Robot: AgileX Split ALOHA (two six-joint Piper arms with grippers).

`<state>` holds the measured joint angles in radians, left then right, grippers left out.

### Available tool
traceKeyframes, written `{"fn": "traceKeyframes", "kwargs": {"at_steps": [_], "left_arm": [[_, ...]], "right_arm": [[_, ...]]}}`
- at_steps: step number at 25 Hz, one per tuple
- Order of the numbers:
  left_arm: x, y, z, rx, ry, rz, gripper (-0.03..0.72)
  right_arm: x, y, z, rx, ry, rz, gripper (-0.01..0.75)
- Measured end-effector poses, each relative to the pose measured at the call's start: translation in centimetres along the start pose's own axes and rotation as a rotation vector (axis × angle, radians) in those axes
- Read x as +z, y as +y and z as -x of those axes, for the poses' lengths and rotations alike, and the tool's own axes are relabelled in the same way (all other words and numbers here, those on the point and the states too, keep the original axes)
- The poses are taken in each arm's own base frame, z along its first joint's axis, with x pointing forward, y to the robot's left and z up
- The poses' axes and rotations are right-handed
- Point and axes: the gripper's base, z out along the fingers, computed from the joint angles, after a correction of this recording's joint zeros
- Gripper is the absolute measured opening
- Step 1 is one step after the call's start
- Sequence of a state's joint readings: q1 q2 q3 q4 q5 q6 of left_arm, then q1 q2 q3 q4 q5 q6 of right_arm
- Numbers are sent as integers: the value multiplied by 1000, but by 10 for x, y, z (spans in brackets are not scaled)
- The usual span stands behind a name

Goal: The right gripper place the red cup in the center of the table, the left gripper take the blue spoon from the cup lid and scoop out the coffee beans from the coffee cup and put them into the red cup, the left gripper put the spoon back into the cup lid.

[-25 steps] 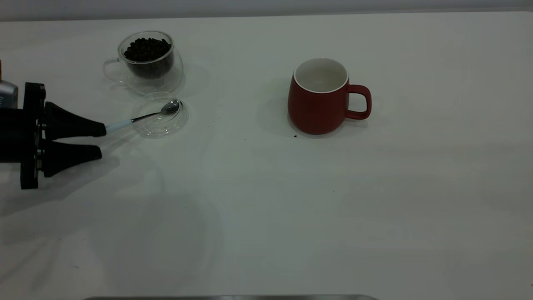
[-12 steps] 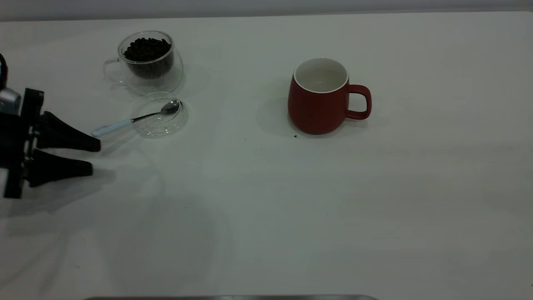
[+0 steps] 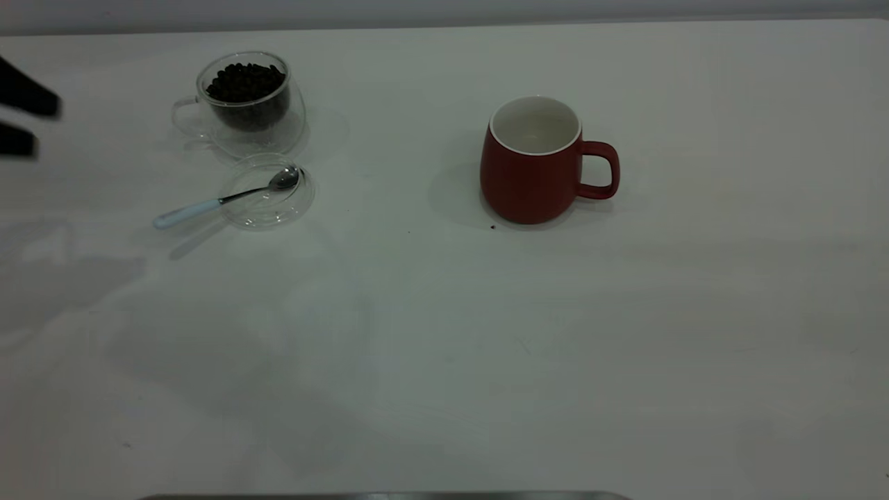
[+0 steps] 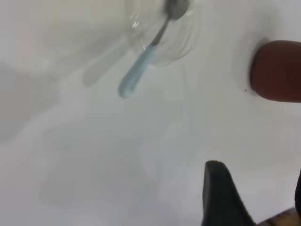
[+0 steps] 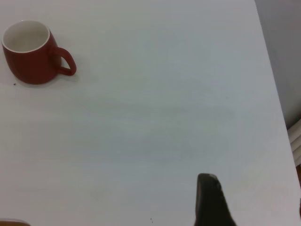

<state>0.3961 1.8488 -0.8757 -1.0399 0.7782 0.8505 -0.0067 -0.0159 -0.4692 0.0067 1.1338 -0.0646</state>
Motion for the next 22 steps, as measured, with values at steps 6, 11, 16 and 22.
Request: {"fn": "traceKeyframes", "kwargs": {"at_steps": [6,11,16,22], "left_arm": [[-62,-50,-16,107,-109,99,437],[-97,-78,-41,170,-143,167,437],[-127,-95,-73,209,-145,282,437],[-157,-113,-118,232,-155,396,437]], "right_arm": [[0,0,0,0,0,0,476],[0,0,0,0,0,0,476],[0,0,0,0,0,0,476],[0,0,0,0,0,0,476]]}}
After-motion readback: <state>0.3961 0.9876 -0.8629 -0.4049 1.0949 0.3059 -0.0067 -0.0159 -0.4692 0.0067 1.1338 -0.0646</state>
